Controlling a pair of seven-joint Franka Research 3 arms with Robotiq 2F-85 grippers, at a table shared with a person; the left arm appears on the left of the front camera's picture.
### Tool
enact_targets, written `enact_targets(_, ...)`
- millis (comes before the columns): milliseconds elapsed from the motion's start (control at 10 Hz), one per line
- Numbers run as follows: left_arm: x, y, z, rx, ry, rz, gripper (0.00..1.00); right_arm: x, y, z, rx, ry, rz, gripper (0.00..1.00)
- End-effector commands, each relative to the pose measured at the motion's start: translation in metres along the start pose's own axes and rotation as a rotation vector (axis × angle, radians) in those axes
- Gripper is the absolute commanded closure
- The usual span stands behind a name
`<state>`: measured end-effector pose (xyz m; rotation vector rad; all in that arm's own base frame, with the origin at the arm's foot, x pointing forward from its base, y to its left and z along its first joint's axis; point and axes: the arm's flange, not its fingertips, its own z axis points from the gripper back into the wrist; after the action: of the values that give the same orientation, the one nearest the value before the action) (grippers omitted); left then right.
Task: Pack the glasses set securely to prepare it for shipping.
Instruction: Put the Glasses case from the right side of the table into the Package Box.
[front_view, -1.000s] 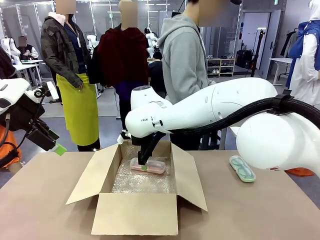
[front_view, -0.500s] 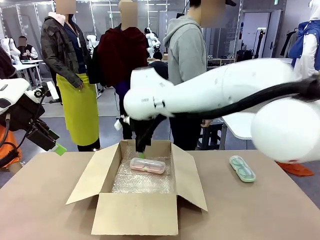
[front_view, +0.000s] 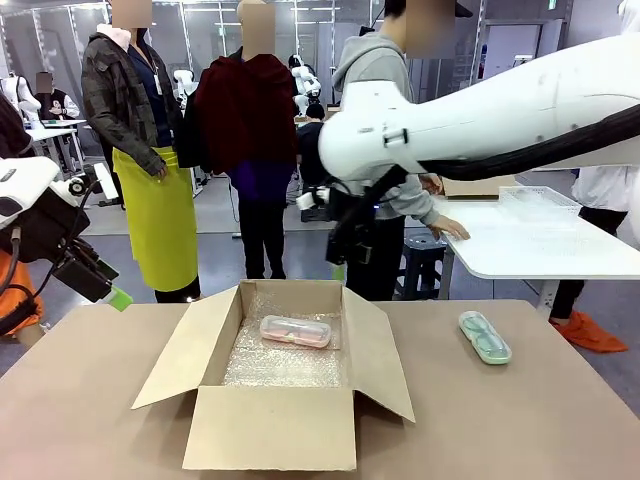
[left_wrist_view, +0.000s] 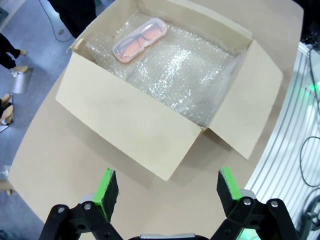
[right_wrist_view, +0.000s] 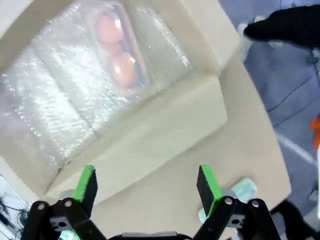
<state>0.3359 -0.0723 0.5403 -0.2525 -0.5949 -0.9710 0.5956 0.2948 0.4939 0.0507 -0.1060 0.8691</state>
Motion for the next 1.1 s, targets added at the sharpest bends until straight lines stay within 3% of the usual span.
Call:
enact_targets(0,0.0,-0.001,0.002,-0.01,-0.011,0.008,0.0,-0.046,-0.005,-0.007,-0.026,-0.049,-0.164,0.0)
enact_targets(400,0.0,-0.001,0.002,-0.01,-0.011,0.008,0.0,-0.129,-0.088,-0.039,-0.031,-0.074,-0.548,0.0)
enact_targets(600,0.0,-0.001,0.002,-0.01,-0.011,0.008,0.0,-0.15,-0.121,-0.053,-0.023,-0.066,-0.649,0.0)
enact_targets(800,0.0,-0.001,0.002,-0.01,-0.011,0.008,0.0,-0.178,-0.152,-0.07,-0.032,0.016,-0.773,0.0)
enact_targets(1000,0.0,-0.001,0.002,-0.01,-0.011,0.008,0.0,-0.194,-0.164,-0.091,0.009,0.014,-0.826,0.0)
